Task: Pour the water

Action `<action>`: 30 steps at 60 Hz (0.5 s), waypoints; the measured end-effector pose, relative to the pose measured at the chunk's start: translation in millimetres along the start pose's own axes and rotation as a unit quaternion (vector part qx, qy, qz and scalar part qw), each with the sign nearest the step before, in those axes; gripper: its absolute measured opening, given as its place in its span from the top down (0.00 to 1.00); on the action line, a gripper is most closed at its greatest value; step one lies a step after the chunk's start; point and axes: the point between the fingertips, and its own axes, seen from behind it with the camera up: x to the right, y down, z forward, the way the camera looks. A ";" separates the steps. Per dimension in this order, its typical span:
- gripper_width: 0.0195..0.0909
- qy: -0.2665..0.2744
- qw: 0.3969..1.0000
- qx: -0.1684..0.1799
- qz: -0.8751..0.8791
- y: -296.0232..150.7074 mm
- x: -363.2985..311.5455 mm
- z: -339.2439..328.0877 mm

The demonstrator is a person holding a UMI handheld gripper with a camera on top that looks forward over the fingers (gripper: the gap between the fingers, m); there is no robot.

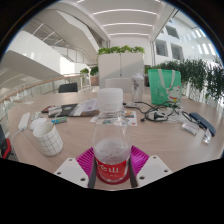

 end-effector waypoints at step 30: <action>0.10 0.037 0.996 -0.084 0.009 22.7 -16.2 -89.6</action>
